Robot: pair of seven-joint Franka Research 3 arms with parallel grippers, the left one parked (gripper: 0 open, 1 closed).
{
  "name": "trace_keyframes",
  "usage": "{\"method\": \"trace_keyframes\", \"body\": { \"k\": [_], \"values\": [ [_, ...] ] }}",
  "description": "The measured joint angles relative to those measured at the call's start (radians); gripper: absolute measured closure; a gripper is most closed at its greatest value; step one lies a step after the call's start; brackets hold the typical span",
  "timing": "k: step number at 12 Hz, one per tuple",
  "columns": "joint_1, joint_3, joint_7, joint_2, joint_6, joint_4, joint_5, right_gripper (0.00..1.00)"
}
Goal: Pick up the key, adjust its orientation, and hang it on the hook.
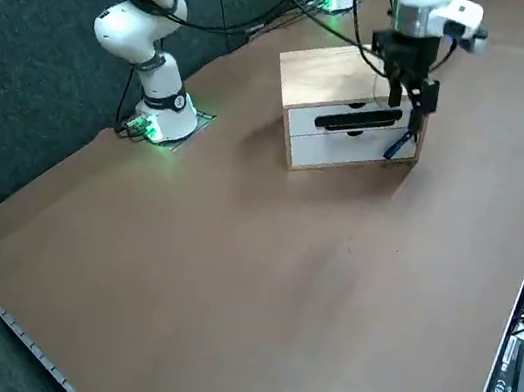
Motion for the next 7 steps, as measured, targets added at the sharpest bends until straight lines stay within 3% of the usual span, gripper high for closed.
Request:
{"method": "trace_keyframes", "body": {
  "k": [7],
  "values": [
    [-0.054, -0.002, 0.304, -0.168, -0.189, 0.001, 0.0, 0.0]
  ]
}}
